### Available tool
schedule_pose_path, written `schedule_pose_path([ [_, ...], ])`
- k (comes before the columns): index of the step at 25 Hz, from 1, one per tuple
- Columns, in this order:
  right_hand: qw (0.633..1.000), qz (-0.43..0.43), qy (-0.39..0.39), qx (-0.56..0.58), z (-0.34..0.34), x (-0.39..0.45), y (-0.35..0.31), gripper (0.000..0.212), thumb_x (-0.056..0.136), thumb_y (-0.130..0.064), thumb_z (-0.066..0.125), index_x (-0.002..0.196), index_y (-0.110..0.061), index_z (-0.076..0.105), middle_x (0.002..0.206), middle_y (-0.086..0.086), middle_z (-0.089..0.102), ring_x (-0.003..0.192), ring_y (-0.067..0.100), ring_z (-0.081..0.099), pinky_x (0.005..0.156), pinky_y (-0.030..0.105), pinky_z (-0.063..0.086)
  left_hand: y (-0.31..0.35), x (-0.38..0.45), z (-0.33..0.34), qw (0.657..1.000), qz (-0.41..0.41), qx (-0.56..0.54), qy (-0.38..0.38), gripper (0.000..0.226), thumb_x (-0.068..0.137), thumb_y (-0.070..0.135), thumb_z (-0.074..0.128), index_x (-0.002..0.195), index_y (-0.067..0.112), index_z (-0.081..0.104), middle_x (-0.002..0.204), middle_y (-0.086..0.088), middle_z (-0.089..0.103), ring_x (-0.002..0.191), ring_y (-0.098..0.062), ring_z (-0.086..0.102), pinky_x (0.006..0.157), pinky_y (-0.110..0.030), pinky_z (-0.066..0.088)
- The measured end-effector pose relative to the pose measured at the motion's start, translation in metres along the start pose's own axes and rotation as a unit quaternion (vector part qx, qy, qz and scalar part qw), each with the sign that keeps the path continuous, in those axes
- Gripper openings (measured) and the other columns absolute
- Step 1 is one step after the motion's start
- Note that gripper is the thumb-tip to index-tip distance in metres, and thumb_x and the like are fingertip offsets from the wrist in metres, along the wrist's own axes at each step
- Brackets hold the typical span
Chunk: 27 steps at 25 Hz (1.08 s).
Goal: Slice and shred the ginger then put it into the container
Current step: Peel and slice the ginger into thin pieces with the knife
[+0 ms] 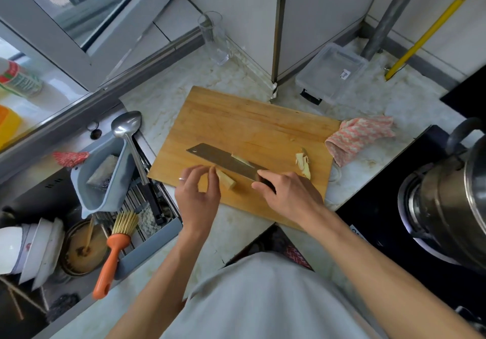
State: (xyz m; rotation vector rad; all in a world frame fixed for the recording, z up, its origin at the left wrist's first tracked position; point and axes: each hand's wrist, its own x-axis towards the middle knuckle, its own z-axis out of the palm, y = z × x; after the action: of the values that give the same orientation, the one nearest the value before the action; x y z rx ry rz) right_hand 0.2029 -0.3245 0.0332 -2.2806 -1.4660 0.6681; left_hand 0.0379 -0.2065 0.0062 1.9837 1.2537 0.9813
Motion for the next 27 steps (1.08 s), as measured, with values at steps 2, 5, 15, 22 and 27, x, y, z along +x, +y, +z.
schedule_pose_path([
  [2,0.999,-0.029,0.009,-0.022,0.001,0.001,0.003,0.035,0.100,-0.057,0.043,0.101,-0.024,0.054,0.080,0.001,0.065,0.071,0.033,0.060,0.059,0.038,0.051,0.008,0.021,-0.006,0.995,0.068,0.045,-0.061,0.017,0.093,0.020,0.065,0.082,0.009,0.073,0.085,0.001,0.063,0.079,-0.015,0.055,0.069,-0.026,0.042],
  [5,0.997,-0.044,0.021,-0.054,0.001,0.001,0.008,0.041,0.100,-0.055,0.045,0.116,-0.020,0.060,0.091,0.005,0.069,0.081,0.034,0.066,0.063,0.040,0.052,0.013,0.049,-0.001,0.950,0.152,0.180,-0.206,0.038,0.095,0.035,0.045,0.072,0.017,0.068,0.077,0.004,0.058,0.076,-0.017,0.044,0.072,-0.031,0.027],
  [15,0.992,-0.083,-0.010,-0.092,0.001,0.002,0.000,0.043,0.102,-0.055,0.041,0.120,-0.020,0.059,0.091,0.008,0.067,0.080,0.035,0.066,0.058,0.035,0.038,0.018,0.071,0.012,0.845,0.135,0.280,-0.434,0.063,0.079,0.024,0.025,0.125,0.018,0.068,0.139,0.003,0.059,0.128,-0.024,0.050,0.107,-0.039,0.034],
  [22,0.989,-0.092,-0.017,-0.118,-0.002,0.001,-0.006,0.044,0.103,-0.056,0.039,0.117,-0.020,0.059,0.092,0.008,0.067,0.081,0.035,0.066,0.057,0.035,0.037,0.019,0.071,0.010,0.865,0.113,0.231,-0.430,0.048,0.076,-0.006,0.045,0.106,0.020,0.073,0.112,-0.003,0.069,0.104,-0.030,0.062,0.080,-0.040,0.052],
  [27,0.989,-0.086,-0.021,-0.120,-0.001,0.000,-0.008,0.043,0.103,-0.055,0.040,0.114,-0.019,0.059,0.090,0.008,0.066,0.081,0.035,0.065,0.057,0.036,0.037,0.023,0.081,0.020,0.848,0.101,0.268,-0.446,0.063,0.082,-0.006,0.041,0.137,0.020,0.059,0.144,0.001,0.055,0.132,-0.026,0.050,0.108,-0.037,0.041],
])
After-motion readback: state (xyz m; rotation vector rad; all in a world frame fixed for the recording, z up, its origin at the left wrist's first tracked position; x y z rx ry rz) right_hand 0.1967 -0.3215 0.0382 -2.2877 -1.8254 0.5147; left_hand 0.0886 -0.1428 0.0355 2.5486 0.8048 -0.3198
